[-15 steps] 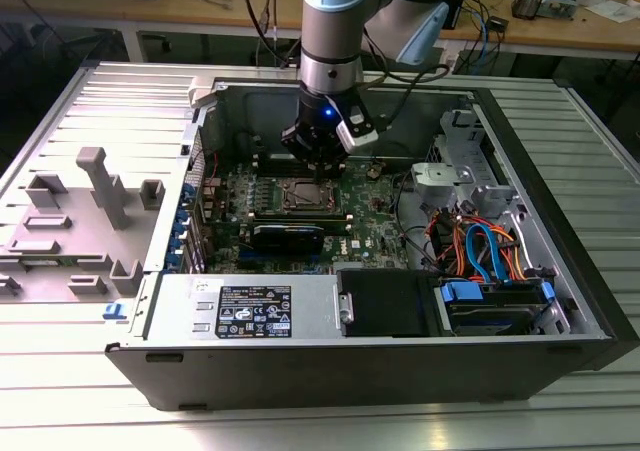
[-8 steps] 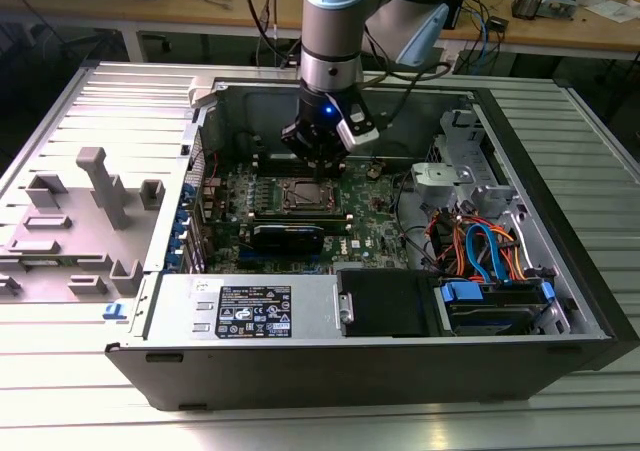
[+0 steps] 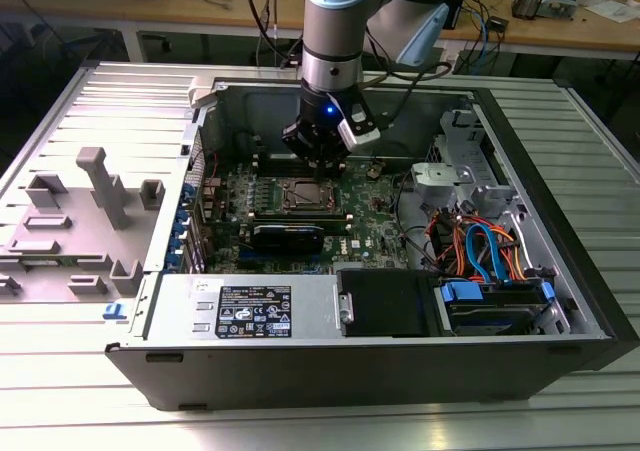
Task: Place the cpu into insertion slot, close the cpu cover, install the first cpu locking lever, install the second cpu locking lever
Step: 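Install the second cpu locking lever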
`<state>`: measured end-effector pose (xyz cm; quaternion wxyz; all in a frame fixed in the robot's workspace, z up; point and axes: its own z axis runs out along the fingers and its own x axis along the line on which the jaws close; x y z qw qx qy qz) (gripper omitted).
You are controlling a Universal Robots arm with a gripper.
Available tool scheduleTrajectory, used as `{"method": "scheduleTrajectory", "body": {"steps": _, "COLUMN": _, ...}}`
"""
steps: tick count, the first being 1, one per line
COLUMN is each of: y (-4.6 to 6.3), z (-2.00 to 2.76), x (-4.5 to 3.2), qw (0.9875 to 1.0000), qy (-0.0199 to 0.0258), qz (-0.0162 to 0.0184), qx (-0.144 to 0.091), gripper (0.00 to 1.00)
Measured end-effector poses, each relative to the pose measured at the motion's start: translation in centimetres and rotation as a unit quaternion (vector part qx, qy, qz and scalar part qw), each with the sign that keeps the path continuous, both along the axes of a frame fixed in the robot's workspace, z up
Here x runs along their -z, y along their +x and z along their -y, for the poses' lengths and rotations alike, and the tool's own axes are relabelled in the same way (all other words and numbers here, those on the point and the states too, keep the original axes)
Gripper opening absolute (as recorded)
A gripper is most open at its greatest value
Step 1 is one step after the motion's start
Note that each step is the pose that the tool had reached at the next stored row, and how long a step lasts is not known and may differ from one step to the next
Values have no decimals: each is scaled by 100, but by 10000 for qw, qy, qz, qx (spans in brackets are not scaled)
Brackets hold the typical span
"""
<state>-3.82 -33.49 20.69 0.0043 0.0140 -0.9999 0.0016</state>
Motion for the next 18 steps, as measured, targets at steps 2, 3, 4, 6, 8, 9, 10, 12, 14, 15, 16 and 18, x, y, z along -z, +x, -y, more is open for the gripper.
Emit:
{"method": "scheduleTrajectory", "body": {"steps": 2, "y": 0, "z": 0, "x": 0, "qw": 10000, "qy": 0, "qz": 0, "qx": 0, "gripper": 11}}
{"method": "scheduleTrajectory", "body": {"steps": 3, "y": 0, "z": 0, "x": 0, "qw": 10000, "qy": 0, "qz": -1, "qx": 0, "gripper": 11}}
{"method": "scheduleTrajectory", "body": {"steps": 4, "y": 0, "z": 0, "x": 0, "qw": 10000, "qy": 0, "qz": -1, "qx": 0, "gripper": 11}}
{"method": "scheduleTrajectory", "body": {"steps": 6, "y": 0, "z": 0, "x": 0, "qw": 10000, "qy": 0, "qz": -1, "qx": 0, "gripper": 11}}
{"method": "scheduleTrajectory", "body": {"steps": 8, "y": 0, "z": 1, "x": 1, "qw": 10000, "qy": 1, "qz": -1, "qx": 0, "gripper": 11}}
{"method": "scheduleTrajectory", "body": {"steps": 9, "y": 1, "z": 9, "x": 1, "qw": 10000, "qy": 1, "qz": -1, "qx": -2, "gripper": 11}}
{"method": "scheduleTrajectory", "body": {"steps": 10, "y": 1, "z": 17, "x": 0, "qw": 10000, "qy": 0, "qz": -1, "qx": -1, "gripper": 11}}
{"method": "scheduleTrajectory", "body": {"steps": 12, "y": 0, "z": 41, "x": 0, "qw": 10000, "qy": 1, "qz": -1, "qx": 0, "gripper": 11}}
{"method": "scheduleTrajectory", "body": {"steps": 14, "y": 0, "z": 64, "x": 0, "qw": 10000, "qy": 0, "qz": -1, "qx": 0, "gripper": 11}}
{"method": "scheduleTrajectory", "body": {"steps": 15, "y": 0, "z": 77, "x": -6, "qw": 10000, "qy": -1, "qz": -2, "qx": 0, "gripper": 11}}
{"method": "scheduleTrajectory", "body": {"steps": 16, "y": 0, "z": 82, "x": -26, "qw": 10000, "qy": 0, "qz": -2, "qx": 0, "gripper": 11}}
{"method": "scheduleTrajectory", "body": {"steps": 18, "y": 0, "z": 88, "x": -70, "qw": 10000, "qy": 0, "qz": -1, "qx": 0, "gripper": 11}}
